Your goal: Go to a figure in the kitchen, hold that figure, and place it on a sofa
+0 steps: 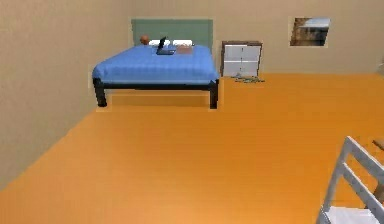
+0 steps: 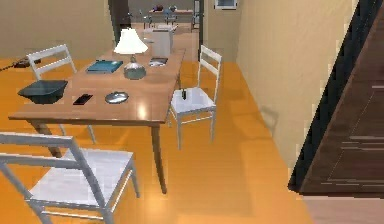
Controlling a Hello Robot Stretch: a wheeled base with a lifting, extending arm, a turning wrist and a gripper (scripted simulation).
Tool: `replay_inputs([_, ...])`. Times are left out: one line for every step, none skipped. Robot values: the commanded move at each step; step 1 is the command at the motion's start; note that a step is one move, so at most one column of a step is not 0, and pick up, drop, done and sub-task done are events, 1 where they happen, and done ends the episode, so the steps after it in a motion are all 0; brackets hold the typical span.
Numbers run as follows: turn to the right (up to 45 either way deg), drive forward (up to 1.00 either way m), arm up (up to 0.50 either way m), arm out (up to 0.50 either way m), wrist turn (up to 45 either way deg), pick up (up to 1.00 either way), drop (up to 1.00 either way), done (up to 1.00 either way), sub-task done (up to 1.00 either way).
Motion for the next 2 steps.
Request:
replay_inputs([0.0, 0.2, 0.0, 0.0, 0.0, 0.0, 0.0, 0.0, 0.0])
replay_inputs([3.0, 0.0, 0.0, 0.0, 0.0, 0.0, 0.0, 0.0, 0.0])
